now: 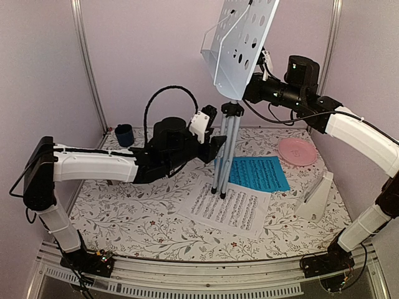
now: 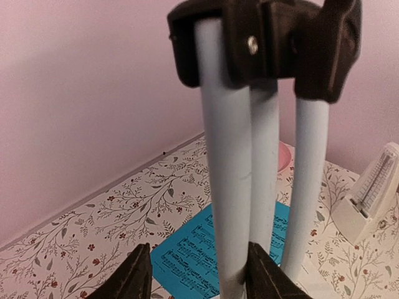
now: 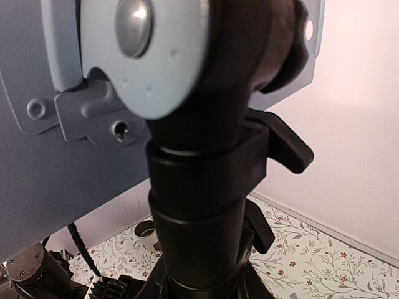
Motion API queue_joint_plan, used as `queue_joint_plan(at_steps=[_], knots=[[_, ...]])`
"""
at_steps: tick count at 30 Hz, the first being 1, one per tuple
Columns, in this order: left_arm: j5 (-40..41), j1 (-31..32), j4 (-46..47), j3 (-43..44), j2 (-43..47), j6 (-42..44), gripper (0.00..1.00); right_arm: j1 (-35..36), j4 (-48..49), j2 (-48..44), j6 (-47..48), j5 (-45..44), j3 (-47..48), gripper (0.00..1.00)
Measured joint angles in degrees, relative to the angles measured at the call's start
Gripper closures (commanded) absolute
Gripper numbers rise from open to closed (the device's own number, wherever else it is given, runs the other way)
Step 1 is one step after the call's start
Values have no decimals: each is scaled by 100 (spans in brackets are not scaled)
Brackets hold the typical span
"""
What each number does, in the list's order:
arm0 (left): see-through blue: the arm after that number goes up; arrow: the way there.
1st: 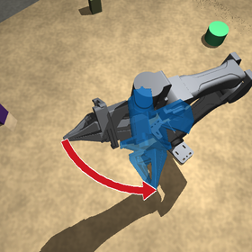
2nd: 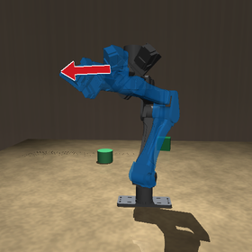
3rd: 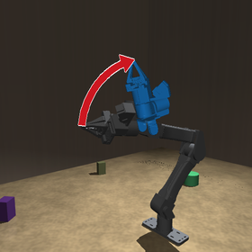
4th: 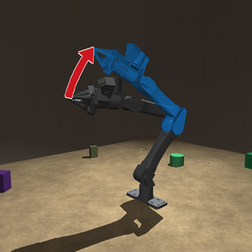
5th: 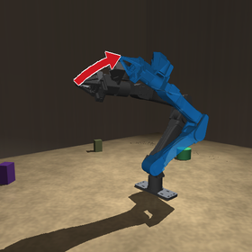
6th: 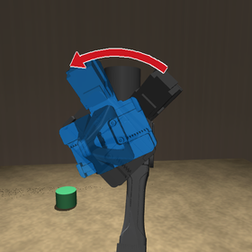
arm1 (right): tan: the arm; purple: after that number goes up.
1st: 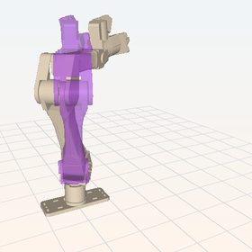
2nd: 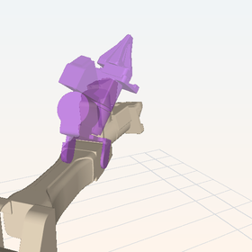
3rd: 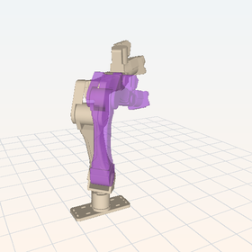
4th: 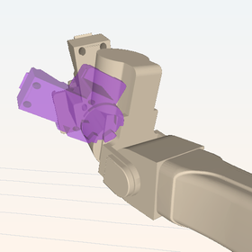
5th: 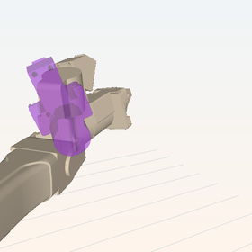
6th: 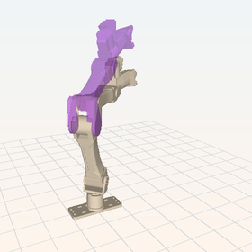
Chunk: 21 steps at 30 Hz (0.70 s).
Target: Set up the instrument practice props
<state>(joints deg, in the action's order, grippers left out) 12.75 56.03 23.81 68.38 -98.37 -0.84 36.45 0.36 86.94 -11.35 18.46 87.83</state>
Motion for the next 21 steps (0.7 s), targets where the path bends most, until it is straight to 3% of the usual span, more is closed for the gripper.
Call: queue_joint_plan(at_steps=[8,12,21], knots=[[321,59,-238,212,-153,208,68,17,-57,0,116,-164,7,100],[435,107,-380,339,-197,542,80,24,-203,0,129,-240,98,100],[734,155,-389,466,-216,1386,96,31,-643,2,219,-361,455,100]])
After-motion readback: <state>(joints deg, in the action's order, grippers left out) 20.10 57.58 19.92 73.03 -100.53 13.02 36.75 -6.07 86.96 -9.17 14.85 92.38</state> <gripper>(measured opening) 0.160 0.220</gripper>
